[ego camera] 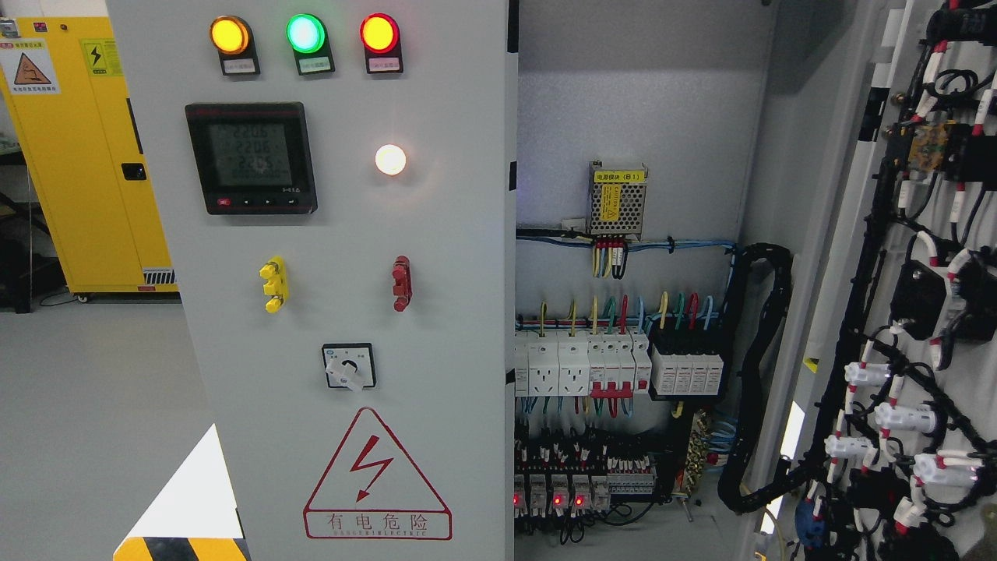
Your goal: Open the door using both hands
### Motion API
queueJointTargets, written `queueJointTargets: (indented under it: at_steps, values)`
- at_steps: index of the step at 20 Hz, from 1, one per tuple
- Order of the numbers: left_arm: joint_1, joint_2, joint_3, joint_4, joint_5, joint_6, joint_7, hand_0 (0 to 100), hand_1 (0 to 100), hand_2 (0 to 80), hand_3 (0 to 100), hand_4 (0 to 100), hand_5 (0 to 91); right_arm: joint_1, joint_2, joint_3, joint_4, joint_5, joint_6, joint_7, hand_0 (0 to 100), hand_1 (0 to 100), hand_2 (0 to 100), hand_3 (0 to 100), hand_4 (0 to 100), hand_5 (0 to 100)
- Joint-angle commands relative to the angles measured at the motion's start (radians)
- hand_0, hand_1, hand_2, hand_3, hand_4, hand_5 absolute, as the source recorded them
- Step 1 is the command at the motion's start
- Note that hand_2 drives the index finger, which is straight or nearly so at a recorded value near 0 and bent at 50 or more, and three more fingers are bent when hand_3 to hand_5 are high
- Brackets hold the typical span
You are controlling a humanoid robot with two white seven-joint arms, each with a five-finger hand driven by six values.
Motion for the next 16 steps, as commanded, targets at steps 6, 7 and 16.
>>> queueJointTargets:
  at_steps: [6, 7, 16]
  values:
    - [-0.011, -0.141, 0.016, 0.792, -0.080, -0.005, 0.078, 12, 56, 0.0, 0, 0, 0.0, 0.045, -0.004, 0.009, -0.021, 0.002, 0.000, -0.004, 0, 50, 4, 0, 0, 0]
    - [-0.011, -0.139, 0.016, 0.794, -0.086, -0.005, 0.148, 12, 56, 0.0, 0, 0, 0.0, 0.045, 0.000, 0.011, -0.022, 0.002, 0.000, -0.004, 0, 50, 4, 0, 0, 0]
    - [-0.002, -0.147, 0.015, 0.796, -0.089, -0.044, 0.433, 12, 56, 0.0, 0, 0, 0.0, 0.045, 0.056, 0.009, -0.021, 0.001, 0.000, -0.004, 0, 50, 4, 0, 0, 0]
